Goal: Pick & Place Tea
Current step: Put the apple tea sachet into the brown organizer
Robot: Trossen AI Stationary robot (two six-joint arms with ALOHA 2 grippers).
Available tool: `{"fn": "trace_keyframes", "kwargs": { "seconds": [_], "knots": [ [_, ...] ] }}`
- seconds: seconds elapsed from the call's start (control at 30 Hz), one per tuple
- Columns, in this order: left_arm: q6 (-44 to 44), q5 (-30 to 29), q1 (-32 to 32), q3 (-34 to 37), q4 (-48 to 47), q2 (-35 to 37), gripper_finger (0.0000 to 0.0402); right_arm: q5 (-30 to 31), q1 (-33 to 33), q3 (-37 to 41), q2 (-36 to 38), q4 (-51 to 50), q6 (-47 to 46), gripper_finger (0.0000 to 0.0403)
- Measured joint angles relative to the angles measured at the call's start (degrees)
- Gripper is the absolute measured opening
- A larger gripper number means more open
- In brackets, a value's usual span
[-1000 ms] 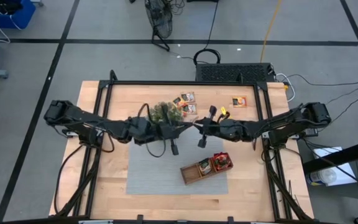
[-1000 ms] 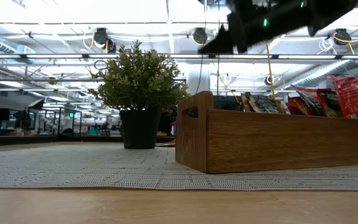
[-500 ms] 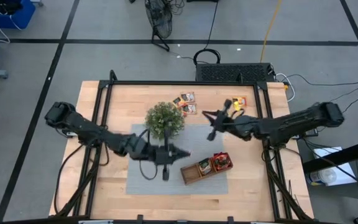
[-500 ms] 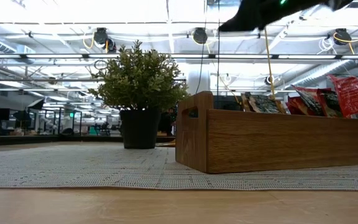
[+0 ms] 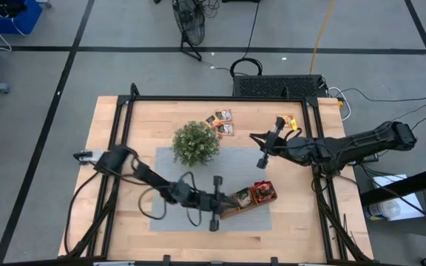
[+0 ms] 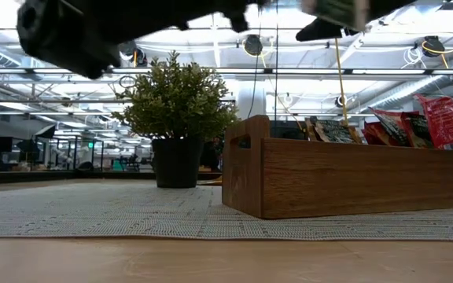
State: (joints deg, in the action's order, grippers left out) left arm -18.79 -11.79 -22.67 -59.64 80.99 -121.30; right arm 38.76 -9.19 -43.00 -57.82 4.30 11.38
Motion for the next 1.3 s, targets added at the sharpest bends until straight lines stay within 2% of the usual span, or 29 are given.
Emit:
{"fn": "trace_keyframes", "kwargs": {
  "seconds": [0.2, 0.4, 0.83, 1.3],
  "knots": [
    [-3.0, -0.1, -0.8, -8.9, -0.9, -9.2, 0.0, -0.1, -0.7, 0.0, 0.0, 0.1, -0.7, 0.0004],
    [-2.0, -2.1, 0.2, -10.3, 2.7, -13.2, 0.0, -0.2, -2.7, 0.0, 0.0, 0.2, -3.4, 0.0004],
    [2.1, -2.3, 3.2, -10.3, -1.2, -13.7, 0.0, 0.0, -6.4, 0.0, 0.0, 0.2, -3.5, 0.0001],
    [4.2, -4.8, 4.1, -10.3, -7.7, -13.6, 0.0006, 0.1, -6.7, 0.0, 0.0, 0.2, -3.2, 0.0001]
  ]
}}
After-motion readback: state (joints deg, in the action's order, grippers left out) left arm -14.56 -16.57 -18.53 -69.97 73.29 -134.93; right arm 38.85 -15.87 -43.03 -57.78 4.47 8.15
